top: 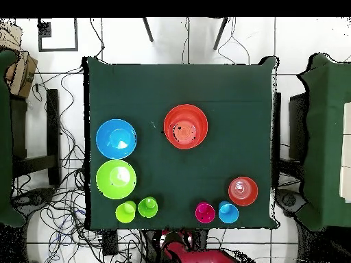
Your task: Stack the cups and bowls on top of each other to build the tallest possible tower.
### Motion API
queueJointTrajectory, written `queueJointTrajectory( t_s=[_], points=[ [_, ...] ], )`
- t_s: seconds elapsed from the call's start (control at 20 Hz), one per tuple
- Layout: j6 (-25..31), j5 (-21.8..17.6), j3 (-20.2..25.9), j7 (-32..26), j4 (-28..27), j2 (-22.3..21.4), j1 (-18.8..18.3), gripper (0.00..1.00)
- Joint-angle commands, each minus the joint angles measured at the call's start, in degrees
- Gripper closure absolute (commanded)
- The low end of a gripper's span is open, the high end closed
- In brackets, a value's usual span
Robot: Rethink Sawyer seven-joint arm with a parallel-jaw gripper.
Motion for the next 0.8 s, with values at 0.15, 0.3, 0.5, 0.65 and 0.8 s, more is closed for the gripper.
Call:
queueJointTrajectory(
  t_s=[0.15,0.3,0.5,0.65,0.8],
  points=[
    [-17.85,-7.66,-7.23,6.73,-1.97,16.07,7.17,0.0],
    [-21.37,-9.1,-8.76,5.81,-4.17,20.89,6.97,0.0],
    [-21.76,-11.36,-10.3,5.17,-3.41,20.8,5.23,0.0],
    [-20.8,-13.6,-10.54,4.77,-2.55,19.36,3.35,0.0],
    [-19.17,-15.25,-10.17,4.39,-2.58,17.97,1.6,0.0]
  ],
)
